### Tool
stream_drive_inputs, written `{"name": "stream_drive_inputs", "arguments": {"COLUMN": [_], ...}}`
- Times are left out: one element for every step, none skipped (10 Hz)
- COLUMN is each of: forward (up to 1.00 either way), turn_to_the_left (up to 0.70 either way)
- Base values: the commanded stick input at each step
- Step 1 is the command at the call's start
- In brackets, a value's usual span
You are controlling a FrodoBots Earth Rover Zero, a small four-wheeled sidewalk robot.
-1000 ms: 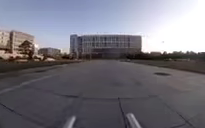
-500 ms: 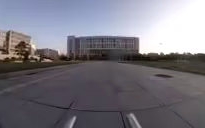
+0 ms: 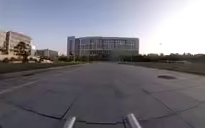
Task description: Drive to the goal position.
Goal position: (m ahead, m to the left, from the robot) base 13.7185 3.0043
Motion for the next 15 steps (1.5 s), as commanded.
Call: {"name": "stream_drive_inputs", "arguments": {"forward": [0.45,0.45,0.45,0.45,0.45,0.45,0.45,0.45,0.45,0.45,0.45,0.45,0.45,0.45,0.45], "turn_to_the_left": [0.0,0.0,0.0,0.0,0.0,0.0,0.0,0.0,0.0,0.0,0.0,0.0,0.0,0.0,0.0]}}
